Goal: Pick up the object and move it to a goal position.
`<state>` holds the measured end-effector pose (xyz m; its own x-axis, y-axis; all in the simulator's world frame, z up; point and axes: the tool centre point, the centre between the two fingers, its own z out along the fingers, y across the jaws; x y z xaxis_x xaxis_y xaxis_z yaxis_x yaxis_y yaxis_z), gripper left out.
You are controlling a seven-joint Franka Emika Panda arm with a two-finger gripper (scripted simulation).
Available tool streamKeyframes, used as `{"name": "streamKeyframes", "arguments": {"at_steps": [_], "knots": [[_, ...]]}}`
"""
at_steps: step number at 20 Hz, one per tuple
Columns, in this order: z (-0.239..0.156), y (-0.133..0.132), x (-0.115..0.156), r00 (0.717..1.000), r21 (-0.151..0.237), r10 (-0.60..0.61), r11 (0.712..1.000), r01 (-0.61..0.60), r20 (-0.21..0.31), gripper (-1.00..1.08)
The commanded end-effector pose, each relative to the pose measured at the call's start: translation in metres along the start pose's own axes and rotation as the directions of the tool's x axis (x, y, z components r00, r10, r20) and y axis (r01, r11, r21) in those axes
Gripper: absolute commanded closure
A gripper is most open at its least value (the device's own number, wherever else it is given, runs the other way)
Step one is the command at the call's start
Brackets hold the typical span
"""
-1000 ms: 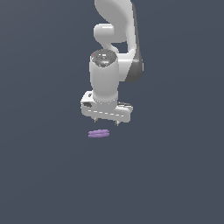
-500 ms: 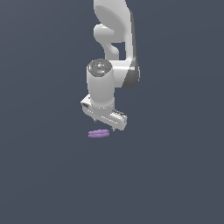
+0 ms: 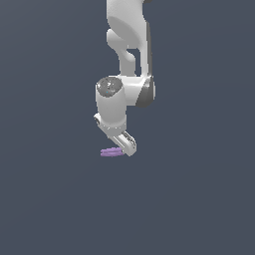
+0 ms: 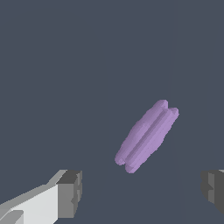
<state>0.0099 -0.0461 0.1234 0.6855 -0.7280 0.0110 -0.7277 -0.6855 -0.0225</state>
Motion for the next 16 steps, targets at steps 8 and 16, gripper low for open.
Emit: {"name": "streamKeyframes", "arguments": {"at_steps": [8, 16], "knots": [[0.024, 0.013, 0.005, 0.955, -0.011, 0.297, 0.955, -0.297, 0.006, -0.92], [0.041, 0.023, 0.009, 0.868, -0.020, 0.496, 0.868, -0.496, 0.001, -0.92]]}}
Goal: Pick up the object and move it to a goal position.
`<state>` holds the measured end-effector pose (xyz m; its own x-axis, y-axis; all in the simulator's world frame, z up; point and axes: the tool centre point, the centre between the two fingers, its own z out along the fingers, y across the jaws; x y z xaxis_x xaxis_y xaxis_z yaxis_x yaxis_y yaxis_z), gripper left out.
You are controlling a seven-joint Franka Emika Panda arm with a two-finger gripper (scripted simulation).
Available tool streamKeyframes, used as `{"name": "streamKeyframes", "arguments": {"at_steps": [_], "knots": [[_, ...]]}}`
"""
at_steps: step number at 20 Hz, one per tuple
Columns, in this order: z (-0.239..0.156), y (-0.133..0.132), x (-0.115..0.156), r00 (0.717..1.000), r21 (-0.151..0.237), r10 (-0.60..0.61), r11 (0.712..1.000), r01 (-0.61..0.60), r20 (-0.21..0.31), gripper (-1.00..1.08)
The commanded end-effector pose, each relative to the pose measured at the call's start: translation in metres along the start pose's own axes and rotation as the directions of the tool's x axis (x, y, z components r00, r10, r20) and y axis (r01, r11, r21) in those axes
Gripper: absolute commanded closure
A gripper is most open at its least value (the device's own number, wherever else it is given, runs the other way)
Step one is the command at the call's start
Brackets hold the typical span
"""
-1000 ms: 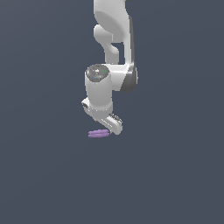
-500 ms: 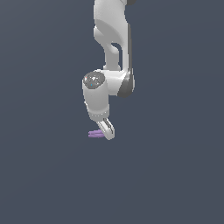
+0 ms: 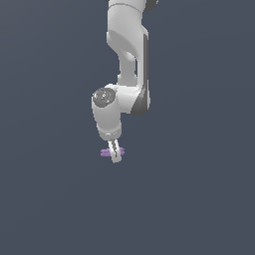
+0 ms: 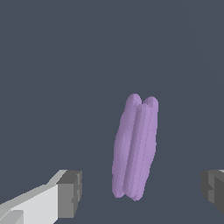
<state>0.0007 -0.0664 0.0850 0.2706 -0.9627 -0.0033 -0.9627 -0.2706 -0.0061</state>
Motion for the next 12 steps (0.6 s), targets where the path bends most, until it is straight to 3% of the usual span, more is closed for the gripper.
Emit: {"name": "streamKeyframes", "arguments": {"at_steps": [1, 12], "knots": [[0.0041, 0.0018, 0.0022, 0.998, -0.002, 0.058, 0.998, -0.058, -0.001, -0.92], [0.0125, 0.0058, 0.0068, 0.985, -0.005, 0.172, 0.985, -0.172, -0.004, -0.92]]}}
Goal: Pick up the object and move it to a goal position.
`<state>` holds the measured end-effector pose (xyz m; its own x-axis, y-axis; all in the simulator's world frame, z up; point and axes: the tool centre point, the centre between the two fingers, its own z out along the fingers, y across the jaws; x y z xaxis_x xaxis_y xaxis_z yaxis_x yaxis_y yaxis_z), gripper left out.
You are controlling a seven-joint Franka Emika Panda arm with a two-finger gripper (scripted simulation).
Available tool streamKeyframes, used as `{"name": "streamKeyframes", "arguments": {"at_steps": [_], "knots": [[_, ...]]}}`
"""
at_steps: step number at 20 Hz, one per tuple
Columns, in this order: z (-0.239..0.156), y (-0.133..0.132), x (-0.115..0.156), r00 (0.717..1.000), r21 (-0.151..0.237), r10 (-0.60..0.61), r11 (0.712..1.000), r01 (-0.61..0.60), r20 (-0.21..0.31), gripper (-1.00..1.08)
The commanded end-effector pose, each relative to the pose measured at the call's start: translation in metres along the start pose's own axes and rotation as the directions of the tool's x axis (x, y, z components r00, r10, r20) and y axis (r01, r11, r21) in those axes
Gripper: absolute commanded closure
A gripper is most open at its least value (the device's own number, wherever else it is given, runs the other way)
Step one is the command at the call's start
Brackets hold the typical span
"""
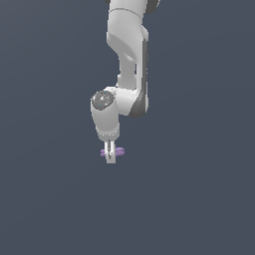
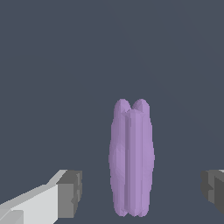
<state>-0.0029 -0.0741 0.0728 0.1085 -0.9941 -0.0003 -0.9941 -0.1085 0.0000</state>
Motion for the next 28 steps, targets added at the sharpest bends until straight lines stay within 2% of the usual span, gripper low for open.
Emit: {"name": "streamKeyframes", "arguments": {"at_steps": [1, 6, 14, 19, 20, 28], "knots": [[0.000, 0.000, 0.000, 1.000, 0.000, 0.009, 1.000, -0.009, 0.000, -0.92], [0.006, 0.000, 0.000, 1.000, 0.000, 0.004, 1.000, -0.004, 0.000, -0.92], [0.043, 0.001, 0.000, 1.000, 0.000, 0.009, 1.000, -0.009, 0.000, -0.92], [0.051, 0.000, 0.000, 1.000, 0.000, 0.009, 1.000, -0.009, 0.000, -0.92], [0.051, 0.000, 0.000, 1.000, 0.000, 0.009, 1.000, -0.009, 0.000, 1.08], [0.051, 0.000, 0.000, 1.000, 0.000, 0.009, 1.000, -0.009, 0.000, 1.08]]}}
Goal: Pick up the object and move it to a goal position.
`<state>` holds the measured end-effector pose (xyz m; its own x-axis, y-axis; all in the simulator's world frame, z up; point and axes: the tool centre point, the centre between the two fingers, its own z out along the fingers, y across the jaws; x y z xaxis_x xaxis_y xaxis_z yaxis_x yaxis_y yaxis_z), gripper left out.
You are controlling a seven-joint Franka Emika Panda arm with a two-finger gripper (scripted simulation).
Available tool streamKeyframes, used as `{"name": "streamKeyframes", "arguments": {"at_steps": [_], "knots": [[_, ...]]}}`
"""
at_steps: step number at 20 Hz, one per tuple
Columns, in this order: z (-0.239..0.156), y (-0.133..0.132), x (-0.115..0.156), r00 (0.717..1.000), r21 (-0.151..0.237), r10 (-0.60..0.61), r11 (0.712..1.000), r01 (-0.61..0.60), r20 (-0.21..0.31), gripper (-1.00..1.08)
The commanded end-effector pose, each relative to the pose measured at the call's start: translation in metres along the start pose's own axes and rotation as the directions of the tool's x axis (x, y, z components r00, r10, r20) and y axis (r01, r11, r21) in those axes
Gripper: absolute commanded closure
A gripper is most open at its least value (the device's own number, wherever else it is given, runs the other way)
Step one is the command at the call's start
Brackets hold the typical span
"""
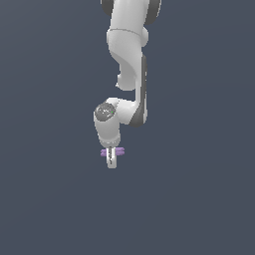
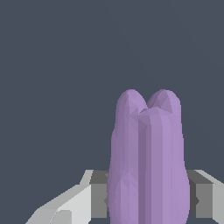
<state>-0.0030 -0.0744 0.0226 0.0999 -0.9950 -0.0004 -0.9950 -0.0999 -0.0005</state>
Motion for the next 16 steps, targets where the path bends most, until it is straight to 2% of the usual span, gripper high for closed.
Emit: {"name": "streamKeyframes", "arguments": {"at_steps": [1, 9, 16], "knots": [[0.001, 0.000, 0.000, 1.000, -0.001, 0.000, 1.000, 0.000, 0.000, 1.08], [-0.009, 0.003, -0.013, 1.000, 0.000, 0.000, 1.000, 0.000, 0.000, 1.08], [-0.037, 0.013, -0.054, 1.000, 0.000, 0.000, 1.000, 0.000, 0.001, 1.08]]}}
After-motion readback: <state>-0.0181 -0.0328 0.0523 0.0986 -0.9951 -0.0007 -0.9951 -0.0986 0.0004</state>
